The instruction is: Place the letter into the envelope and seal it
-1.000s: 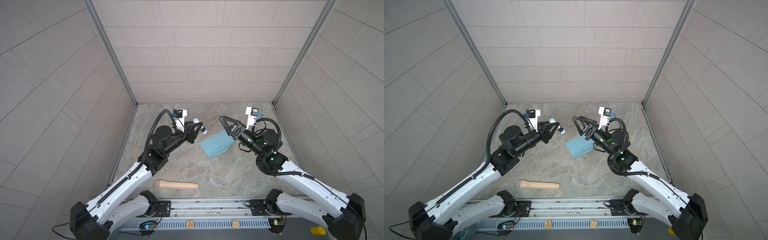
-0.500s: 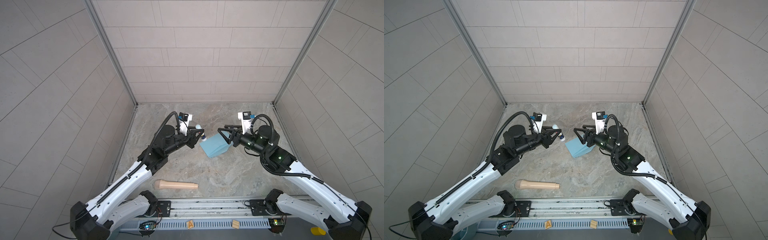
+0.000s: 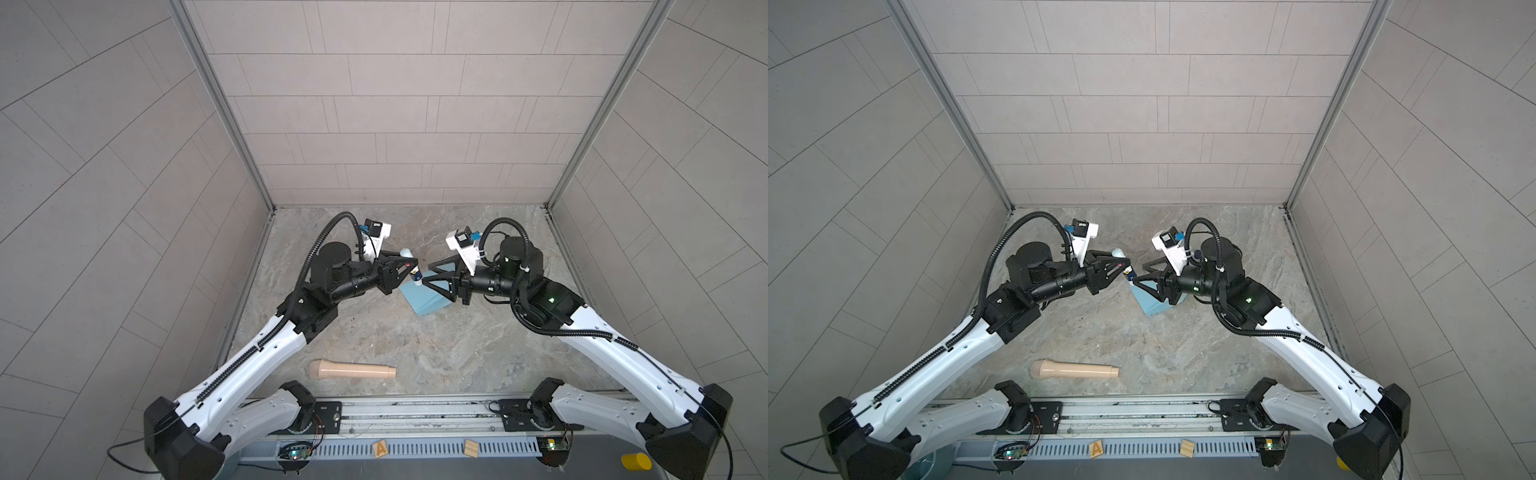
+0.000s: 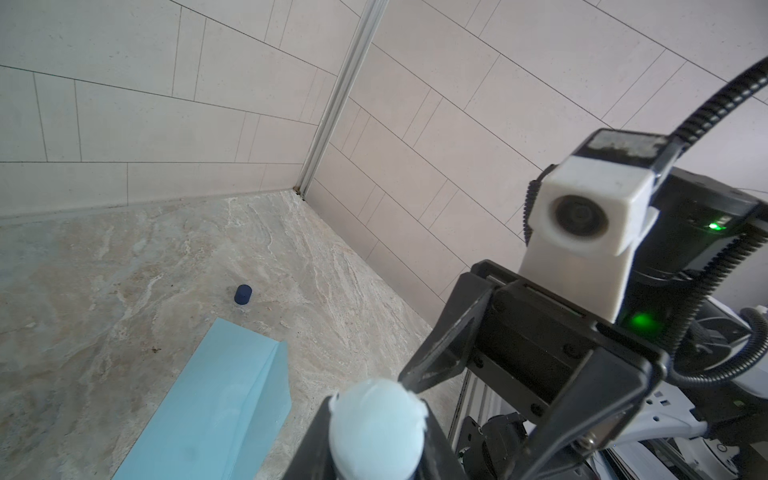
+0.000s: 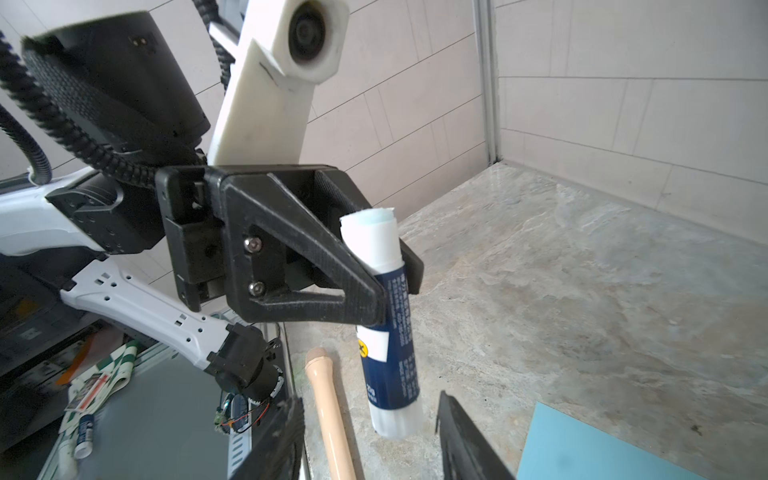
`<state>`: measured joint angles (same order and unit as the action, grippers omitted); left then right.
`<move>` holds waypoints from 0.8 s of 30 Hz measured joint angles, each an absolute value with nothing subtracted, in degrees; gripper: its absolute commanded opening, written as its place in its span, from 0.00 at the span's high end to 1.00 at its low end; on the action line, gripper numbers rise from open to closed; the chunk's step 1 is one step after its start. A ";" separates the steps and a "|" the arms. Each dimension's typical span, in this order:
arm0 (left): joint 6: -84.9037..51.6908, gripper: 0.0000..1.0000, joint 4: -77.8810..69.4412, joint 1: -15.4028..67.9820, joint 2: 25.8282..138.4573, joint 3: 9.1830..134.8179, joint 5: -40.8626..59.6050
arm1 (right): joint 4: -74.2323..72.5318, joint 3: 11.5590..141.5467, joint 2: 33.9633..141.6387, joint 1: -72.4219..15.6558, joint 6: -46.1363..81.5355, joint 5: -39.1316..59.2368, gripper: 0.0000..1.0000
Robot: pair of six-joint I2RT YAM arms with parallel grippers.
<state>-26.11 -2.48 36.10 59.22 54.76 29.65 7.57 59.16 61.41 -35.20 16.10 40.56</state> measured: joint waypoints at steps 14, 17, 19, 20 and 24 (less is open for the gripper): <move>-29.78 1.00 -6.94 35.86 59.81 54.76 33.91 | 4.71 59.20 65.60 -35.18 18.61 46.44 0.70; -30.59 1.00 -7.75 35.81 60.20 54.76 34.39 | 3.64 59.20 66.13 -35.20 19.29 46.98 0.70; -31.16 1.00 -8.34 35.73 60.45 54.76 34.63 | 3.07 59.20 66.32 -35.22 19.66 47.00 0.73; -31.59 1.00 -8.62 35.73 60.53 54.76 34.70 | 2.76 59.20 66.43 -35.24 19.88 47.18 0.78; -32.51 1.00 -9.74 35.57 60.90 54.74 34.87 | 1.74 59.20 66.61 -35.31 20.91 47.24 0.92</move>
